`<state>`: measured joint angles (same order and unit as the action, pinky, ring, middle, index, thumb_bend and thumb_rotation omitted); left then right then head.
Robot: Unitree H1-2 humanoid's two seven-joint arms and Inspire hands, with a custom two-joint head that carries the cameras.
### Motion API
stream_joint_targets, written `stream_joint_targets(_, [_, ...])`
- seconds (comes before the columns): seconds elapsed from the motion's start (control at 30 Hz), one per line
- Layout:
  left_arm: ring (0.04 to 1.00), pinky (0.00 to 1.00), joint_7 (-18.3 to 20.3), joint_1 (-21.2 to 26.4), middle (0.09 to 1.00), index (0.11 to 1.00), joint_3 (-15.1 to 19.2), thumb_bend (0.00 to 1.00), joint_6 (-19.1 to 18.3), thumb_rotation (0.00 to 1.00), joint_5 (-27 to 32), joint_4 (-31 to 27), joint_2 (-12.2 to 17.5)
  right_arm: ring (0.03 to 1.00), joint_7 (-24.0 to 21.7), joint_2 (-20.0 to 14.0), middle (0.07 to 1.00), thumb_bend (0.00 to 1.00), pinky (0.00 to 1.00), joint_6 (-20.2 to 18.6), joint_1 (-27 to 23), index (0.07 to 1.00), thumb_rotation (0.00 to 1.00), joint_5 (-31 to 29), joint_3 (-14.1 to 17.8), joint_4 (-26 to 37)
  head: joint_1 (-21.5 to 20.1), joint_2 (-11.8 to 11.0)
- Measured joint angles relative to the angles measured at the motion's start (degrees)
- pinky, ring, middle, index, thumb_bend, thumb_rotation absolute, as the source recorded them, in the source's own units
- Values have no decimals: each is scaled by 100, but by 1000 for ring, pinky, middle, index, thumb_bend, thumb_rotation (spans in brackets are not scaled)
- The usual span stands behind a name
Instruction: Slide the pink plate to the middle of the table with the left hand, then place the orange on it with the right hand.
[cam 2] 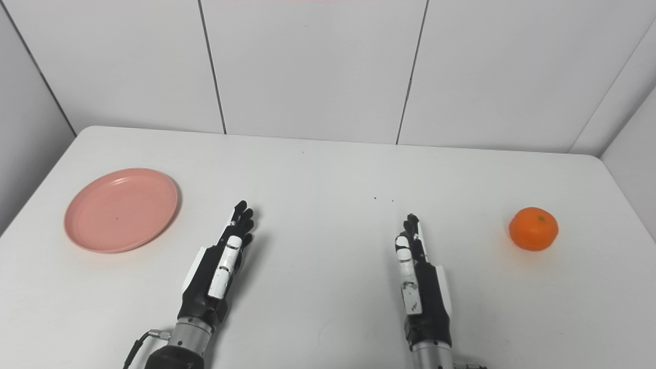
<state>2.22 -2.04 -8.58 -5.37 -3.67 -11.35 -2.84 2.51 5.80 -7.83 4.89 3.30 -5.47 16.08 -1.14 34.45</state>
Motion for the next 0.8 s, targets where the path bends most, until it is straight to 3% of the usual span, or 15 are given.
stream_joint_targets(0.8, [1000,1000,-1,-1,1000,1000,1,396,0,1000,-29,0,0,1000,2,0,1000,235,1000,0,0,1000,1000,5,-2,0,-26,-18])
